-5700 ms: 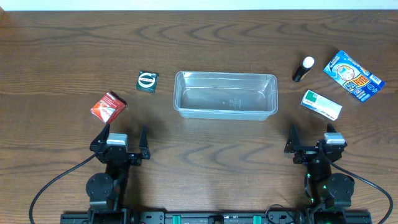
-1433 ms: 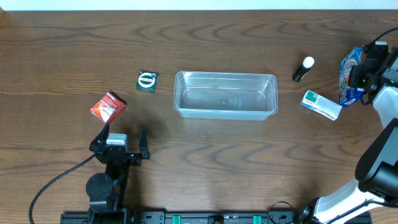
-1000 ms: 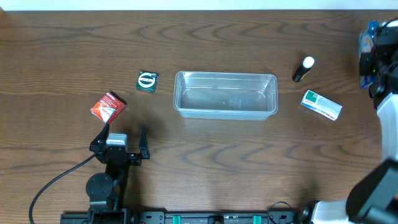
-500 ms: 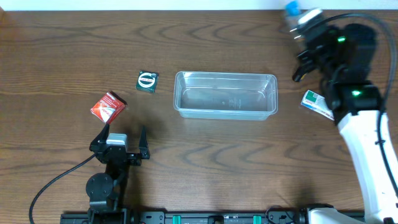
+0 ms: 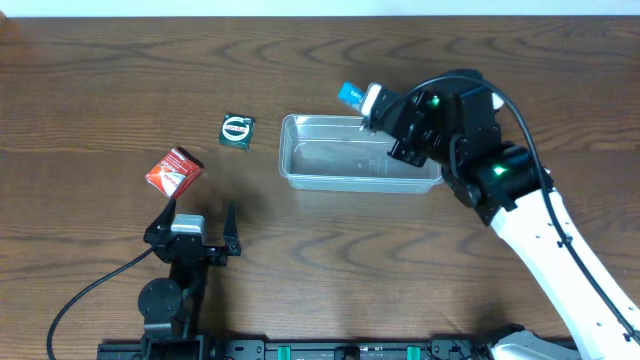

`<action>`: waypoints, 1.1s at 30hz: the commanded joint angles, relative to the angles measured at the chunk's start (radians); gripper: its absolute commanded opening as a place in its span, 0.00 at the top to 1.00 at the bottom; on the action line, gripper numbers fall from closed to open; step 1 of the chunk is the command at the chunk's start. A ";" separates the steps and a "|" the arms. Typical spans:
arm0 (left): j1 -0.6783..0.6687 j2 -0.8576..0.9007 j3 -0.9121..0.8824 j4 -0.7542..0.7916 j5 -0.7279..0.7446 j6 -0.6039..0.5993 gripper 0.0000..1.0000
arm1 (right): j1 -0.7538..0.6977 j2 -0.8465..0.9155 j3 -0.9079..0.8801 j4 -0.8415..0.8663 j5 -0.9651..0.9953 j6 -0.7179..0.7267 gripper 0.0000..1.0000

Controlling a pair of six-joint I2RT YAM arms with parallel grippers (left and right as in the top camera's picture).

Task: Pack container
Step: 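Carry the blue box over the clear container and lower it in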

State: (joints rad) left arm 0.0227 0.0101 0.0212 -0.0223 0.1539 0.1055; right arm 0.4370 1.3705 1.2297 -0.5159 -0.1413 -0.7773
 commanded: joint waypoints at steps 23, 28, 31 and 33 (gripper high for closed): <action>0.004 -0.006 -0.017 -0.034 0.015 -0.002 0.02 | 0.000 0.240 0.018 -0.060 0.002 -0.175 0.99; 0.004 -0.006 -0.017 -0.034 0.015 -0.002 0.02 | -0.008 0.288 0.018 -0.036 -0.028 -0.271 0.99; 0.004 -0.006 -0.017 -0.034 0.015 -0.002 0.02 | -0.011 0.316 0.018 -0.011 -0.032 -0.303 0.99; 0.004 -0.006 -0.017 -0.034 0.015 -0.002 0.02 | -0.014 0.334 0.018 0.000 -0.032 -0.313 0.99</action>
State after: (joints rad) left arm 0.0227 0.0101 0.0212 -0.0223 0.1535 0.1055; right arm 0.4358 1.6817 1.2297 -0.5262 -0.1520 -1.0336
